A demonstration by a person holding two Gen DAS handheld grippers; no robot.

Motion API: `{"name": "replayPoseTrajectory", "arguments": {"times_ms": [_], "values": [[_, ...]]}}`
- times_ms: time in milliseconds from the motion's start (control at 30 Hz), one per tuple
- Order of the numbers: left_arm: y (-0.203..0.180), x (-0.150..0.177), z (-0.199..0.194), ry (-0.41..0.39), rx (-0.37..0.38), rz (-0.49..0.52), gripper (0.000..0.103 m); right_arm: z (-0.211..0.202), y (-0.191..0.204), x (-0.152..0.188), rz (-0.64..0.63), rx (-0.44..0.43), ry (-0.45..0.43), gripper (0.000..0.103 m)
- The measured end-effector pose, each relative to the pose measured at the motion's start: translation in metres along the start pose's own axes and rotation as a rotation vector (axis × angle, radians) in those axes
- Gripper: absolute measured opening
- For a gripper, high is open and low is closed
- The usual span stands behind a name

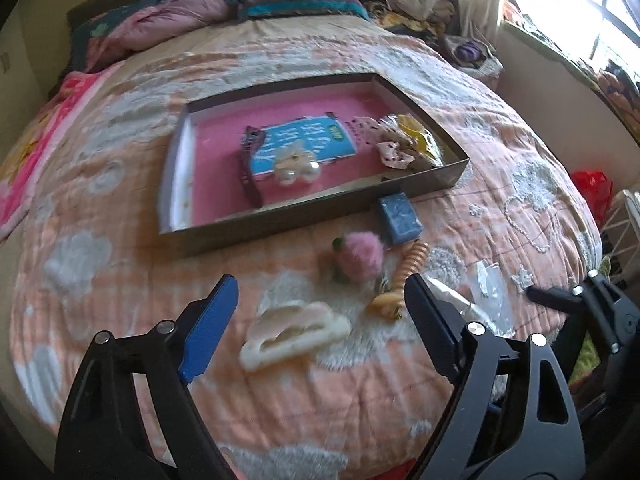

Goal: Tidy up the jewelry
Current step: 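Grasp the pink pompom with the left tool while the right tool grasps the clear plastic bag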

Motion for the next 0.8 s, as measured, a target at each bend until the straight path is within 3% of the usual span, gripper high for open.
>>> {"name": "replayPoseTrajectory", "arguments": {"times_ms": [133,300,433,567,700,800], "values": [[-0.005,-0.004,0.021,0.049,0.02,0.008,0.062,0.02,-0.001,0.004,-0.023,0.009,0.029,0.081],[-0.007,-0.006,0.04,0.094,0.055,-0.02,0.054,0.04,-0.002,0.009,-0.061,0.041,0.046,0.07],[-0.013,-0.005,0.053,0.123,0.067,-0.016,0.051,0.048,-0.003,0.012,-0.097,0.053,0.048,0.039],[-0.017,0.002,0.065,0.158,0.086,-0.03,0.045,0.045,-0.002,0.018,-0.068,0.024,0.046,0.038],[-0.022,0.008,0.075,0.179,0.097,-0.032,0.028,0.027,-0.002,0.015,-0.018,-0.026,0.022,0.038],[-0.024,0.01,0.079,0.181,0.097,-0.035,0.025,0.011,-0.003,0.011,0.012,-0.041,-0.003,0.038]]}}
Point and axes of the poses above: each gripper's, at about its wrist camera, not at the fingertips, and z roughly the way its jaws point, y to its left, x to its underside, the point moved 7 cm from there along z, roughly the way its jaws point, and after that the axes turned 11 degrees about -y, right-handed, at the moved point
